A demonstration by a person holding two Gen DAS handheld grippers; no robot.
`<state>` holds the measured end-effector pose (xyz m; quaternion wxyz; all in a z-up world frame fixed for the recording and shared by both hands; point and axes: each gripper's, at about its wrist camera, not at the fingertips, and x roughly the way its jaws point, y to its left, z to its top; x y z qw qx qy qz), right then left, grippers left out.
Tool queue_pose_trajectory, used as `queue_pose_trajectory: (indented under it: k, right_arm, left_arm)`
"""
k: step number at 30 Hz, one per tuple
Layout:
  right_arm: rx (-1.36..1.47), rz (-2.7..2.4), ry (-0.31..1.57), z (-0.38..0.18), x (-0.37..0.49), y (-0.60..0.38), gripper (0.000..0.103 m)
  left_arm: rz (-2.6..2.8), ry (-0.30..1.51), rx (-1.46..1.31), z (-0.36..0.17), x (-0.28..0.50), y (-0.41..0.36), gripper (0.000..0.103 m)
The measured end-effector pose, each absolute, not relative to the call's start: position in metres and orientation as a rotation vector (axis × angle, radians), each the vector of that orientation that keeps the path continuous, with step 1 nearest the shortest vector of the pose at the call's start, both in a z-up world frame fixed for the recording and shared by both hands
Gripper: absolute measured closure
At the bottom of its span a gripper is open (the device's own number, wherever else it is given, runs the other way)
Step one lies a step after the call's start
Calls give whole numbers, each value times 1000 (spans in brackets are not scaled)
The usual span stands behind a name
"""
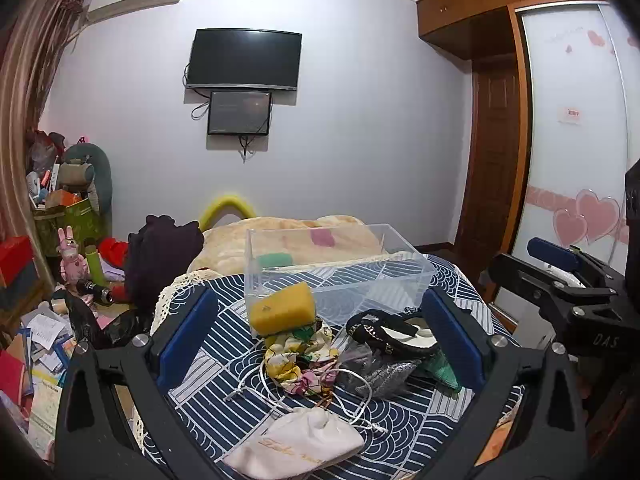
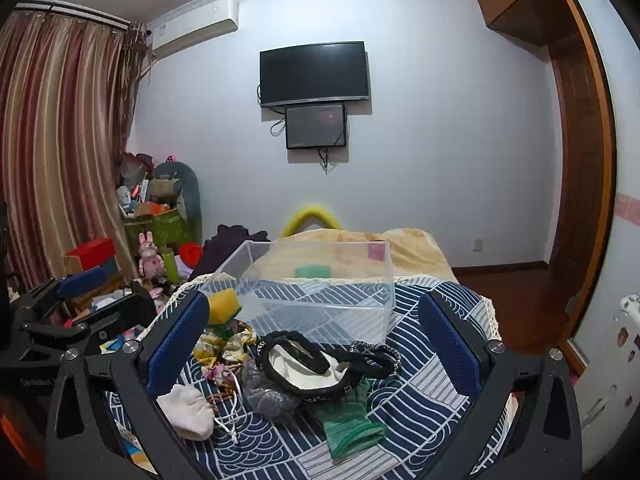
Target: Organize soft objects
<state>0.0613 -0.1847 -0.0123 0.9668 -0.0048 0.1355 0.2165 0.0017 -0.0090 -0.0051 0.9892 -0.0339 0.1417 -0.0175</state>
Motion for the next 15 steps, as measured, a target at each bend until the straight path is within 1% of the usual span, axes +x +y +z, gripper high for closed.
queue_pose_trajectory:
  k: [15]
  right_arm:
    - [-1, 430, 271, -10, 61, -188, 0]
  left_arm:
    - [-30, 286, -59, -5, 1, -11, 0]
